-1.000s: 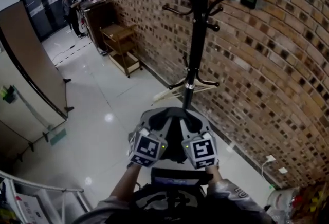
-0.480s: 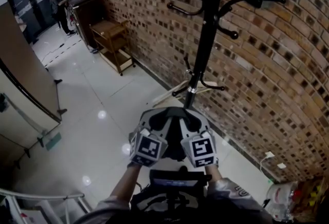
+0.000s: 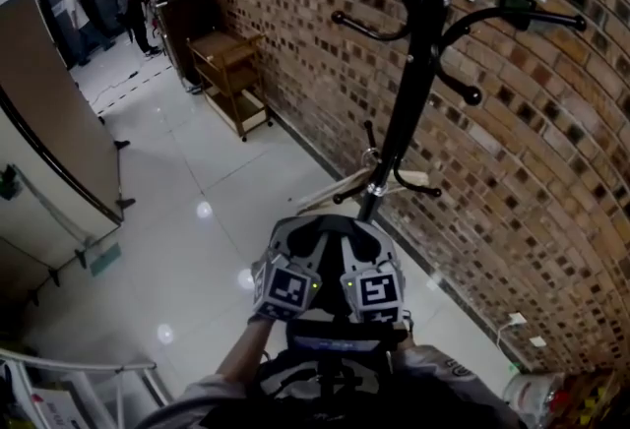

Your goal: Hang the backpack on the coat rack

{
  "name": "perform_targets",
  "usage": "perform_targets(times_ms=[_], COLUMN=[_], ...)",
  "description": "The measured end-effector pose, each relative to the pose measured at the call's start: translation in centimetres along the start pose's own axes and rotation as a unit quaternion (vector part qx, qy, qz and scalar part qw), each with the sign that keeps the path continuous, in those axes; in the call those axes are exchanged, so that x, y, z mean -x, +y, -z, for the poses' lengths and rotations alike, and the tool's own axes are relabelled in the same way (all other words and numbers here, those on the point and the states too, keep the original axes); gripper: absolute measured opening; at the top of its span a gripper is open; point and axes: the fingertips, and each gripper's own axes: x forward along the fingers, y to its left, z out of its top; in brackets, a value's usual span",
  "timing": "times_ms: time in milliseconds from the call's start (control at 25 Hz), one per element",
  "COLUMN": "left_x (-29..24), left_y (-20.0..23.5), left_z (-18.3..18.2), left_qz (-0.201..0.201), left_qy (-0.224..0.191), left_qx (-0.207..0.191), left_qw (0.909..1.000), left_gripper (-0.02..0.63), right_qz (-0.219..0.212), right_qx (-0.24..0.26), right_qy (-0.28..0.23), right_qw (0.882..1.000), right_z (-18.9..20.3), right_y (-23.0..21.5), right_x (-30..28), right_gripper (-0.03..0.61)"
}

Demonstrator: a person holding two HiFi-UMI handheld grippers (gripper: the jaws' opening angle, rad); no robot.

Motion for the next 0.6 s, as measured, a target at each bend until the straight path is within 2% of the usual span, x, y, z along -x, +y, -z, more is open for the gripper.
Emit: perform_targets(times_ms=[240, 440, 600], left_x=[-2.6, -4.5, -5.7], left_y=[1.7, 2.3, 2.6], left_z=[1.1, 2.6, 2.5], left_qz=[-0.017, -0.014, 0.000], left_qy=[0.006, 0.029, 0.021], left_qx=[-0.001, -0.006, -0.026], left_qw=[0.9998, 0.9995, 0.9994], left_gripper=[0.058, 0.058, 0.058], right_qz=[-0.010, -0.003, 0.003], right_qx=[-0.002, 0.007, 0.010], right_qy=[0.013, 0.027, 0.031], right_qw=[1.000, 1.000, 0.999], right_z=[0.9, 1.3, 1.4], right_y=[-1.3, -2.3, -3.0], right_x=[-2.9, -4.6, -5.2], right_gripper=[0.049, 0.049, 0.050])
